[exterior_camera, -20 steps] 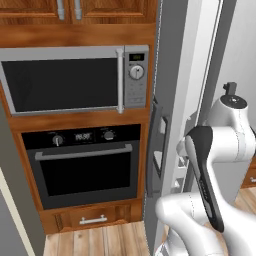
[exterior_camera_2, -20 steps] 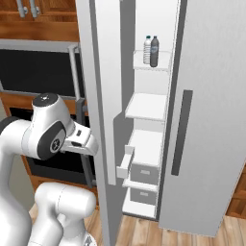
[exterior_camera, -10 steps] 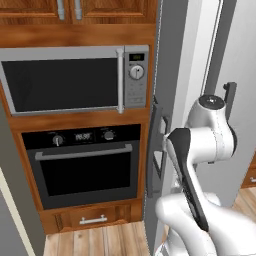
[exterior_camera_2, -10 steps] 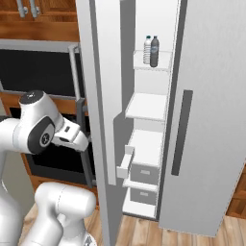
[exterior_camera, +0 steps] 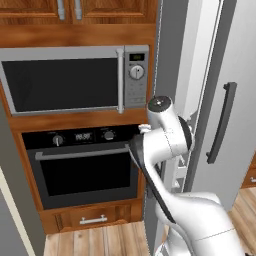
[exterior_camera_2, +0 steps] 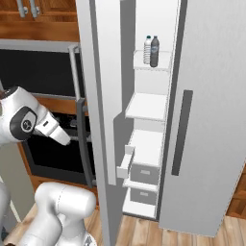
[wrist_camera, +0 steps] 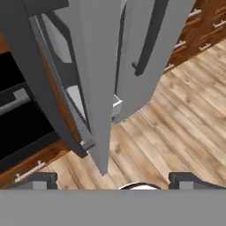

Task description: Take the bottled waters from the counter and place them in the freezer to freeze. Close the freezer door after placing the bottles.

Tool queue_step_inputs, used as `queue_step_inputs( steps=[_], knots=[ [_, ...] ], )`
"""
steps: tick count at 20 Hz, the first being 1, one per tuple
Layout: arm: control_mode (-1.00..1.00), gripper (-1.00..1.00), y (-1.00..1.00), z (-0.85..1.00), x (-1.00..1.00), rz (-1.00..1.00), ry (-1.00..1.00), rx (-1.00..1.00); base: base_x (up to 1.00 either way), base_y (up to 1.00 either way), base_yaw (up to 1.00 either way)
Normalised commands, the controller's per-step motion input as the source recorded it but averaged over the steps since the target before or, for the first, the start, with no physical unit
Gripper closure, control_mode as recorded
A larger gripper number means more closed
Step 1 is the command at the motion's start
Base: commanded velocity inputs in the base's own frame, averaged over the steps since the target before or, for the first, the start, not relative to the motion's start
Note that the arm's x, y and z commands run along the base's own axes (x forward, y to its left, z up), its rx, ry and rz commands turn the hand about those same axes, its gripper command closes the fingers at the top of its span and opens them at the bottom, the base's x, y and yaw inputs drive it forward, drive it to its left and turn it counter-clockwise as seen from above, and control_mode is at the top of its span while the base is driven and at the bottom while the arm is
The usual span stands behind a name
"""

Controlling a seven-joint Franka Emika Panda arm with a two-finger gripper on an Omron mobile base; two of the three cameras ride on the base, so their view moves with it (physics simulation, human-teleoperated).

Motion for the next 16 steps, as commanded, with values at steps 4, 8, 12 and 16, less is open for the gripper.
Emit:
queue_step_inputs(
  steps=[4,8,12,16],
  knots=[
    [-1.0,-1.0,0.24,0.0,0.28,-0.4,-0.12,-0.08,0.0,0.0,0.0],
    [-1.0,-1.0,0.19,0.0,0.25,-0.39,-0.14,-0.15,0.0,0.0,0.0],
    [-1.0,-1.0,0.03,0.0,0.37,-0.38,-0.17,-0.21,0.0,0.0,0.0],
    [-1.0,-1.0,-0.01,-0.17,0.49,-0.33,-0.09,-0.25,0.0,0.0,0.0]
  ],
)
